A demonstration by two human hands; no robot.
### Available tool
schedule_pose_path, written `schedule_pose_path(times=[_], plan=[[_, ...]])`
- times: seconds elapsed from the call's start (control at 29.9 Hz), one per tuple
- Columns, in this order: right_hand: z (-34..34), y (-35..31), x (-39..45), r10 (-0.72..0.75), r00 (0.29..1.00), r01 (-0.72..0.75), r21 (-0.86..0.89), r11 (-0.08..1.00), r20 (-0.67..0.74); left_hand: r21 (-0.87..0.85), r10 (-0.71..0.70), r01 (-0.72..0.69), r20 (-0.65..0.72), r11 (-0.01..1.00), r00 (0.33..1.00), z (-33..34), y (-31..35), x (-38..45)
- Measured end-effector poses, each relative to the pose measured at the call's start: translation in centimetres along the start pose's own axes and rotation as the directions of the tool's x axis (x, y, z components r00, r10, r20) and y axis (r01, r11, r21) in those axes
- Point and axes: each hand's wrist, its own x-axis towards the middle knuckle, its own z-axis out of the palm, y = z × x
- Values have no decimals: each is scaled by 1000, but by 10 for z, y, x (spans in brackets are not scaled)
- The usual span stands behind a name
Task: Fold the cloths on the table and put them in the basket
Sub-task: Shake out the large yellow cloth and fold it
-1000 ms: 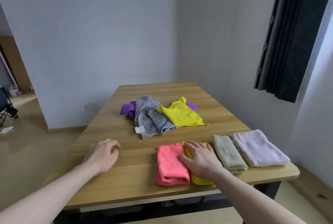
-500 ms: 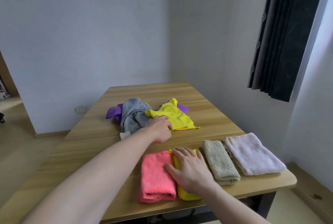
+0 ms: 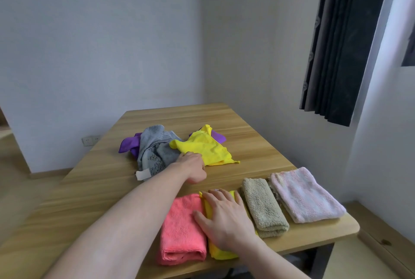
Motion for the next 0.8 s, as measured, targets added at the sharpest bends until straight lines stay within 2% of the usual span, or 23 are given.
schedule_pose_path(times=[0.1,0.2,0.27,0.37,0.53,0.6,0.7,0.8], plan=[[-1,0,-1,2,1000,-2,-1,1000,2,-4,-49,49,3,999,999,1,-1,-2],[-2,-1,-2,5,1000,-5,-7,1000,9,-174,-41,7,-193,985,980,-9,-3,-5],[-2,0,-2,6,1000,-6,-7,1000,13,-311,-70,-34,-317,950,946,-23,-5,-9],[-4,0,-3,5,999,-5,6,1000,34,-461,-143,-79,-427,884,893,-54,-7,-17],[-10,-4,-6,-1,999,1,10,1000,40,-537,-208,-162,-563,828,800,-113,-13,-37],[-18,-8,-5,23,1000,-22,30,999,-16,-527,-200,-211,-618,823,761,-141,-15,-49],[-39,-14,-3,53,983,-36,94,995,-177,-480,-165,-285,-698,830,697,-177,-18,-72],[-73,-22,4,142,930,-48,271,961,-340,-440,-139,-339,-756,831,639,-203,-21,-104]])
